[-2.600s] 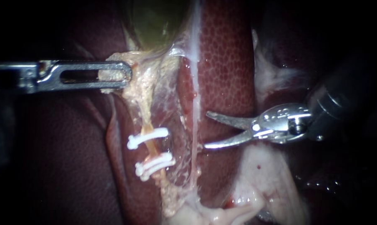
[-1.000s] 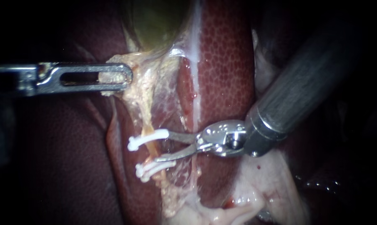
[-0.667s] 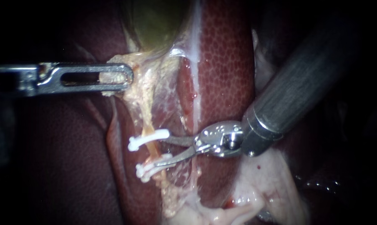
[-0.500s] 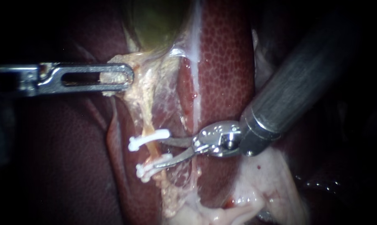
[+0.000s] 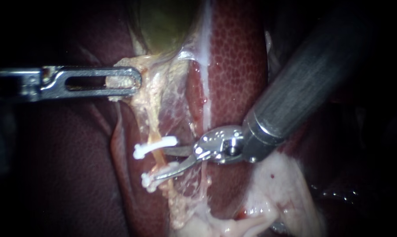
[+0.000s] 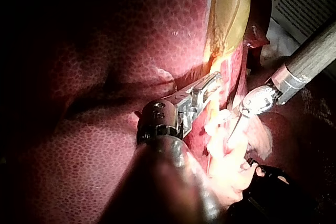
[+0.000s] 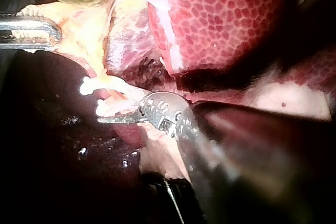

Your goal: Go to the cutting position left tube

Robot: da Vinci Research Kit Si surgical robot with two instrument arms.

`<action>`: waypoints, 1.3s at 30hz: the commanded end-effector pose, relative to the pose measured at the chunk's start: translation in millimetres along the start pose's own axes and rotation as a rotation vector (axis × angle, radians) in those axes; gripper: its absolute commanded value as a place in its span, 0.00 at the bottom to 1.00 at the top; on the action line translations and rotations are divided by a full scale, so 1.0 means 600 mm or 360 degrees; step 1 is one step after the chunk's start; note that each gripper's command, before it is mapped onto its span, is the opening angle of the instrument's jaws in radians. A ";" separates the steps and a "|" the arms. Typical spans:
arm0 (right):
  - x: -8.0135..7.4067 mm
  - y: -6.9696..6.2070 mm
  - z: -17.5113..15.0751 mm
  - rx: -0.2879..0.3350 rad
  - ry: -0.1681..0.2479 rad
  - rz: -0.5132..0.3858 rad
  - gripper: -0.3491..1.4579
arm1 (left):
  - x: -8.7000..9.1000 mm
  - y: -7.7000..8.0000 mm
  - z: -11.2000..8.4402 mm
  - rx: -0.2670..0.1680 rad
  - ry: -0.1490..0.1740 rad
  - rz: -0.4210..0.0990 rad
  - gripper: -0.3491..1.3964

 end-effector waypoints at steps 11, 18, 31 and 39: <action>-0.0001 0.0009 0.0008 0.0156 0.0059 0.0042 0.83 | -0.0001 0.0004 0.0000 0.0002 0.0001 0.0001 0.00; -0.0001 0.0014 0.0023 0.0246 0.0114 0.0077 0.82 | -0.0002 0.0009 0.0001 0.0003 0.0002 0.0001 0.00; 0.0019 0.0031 0.0037 0.0309 0.0253 0.0125 0.82 | 0.0000 0.0008 0.0005 0.0000 -0.0001 0.0002 0.00; 0.0025 0.0038 0.0044 0.0304 0.0280 0.0138 0.82 | 0.0001 0.0008 0.0006 0.0000 -0.0001 0.0002 0.00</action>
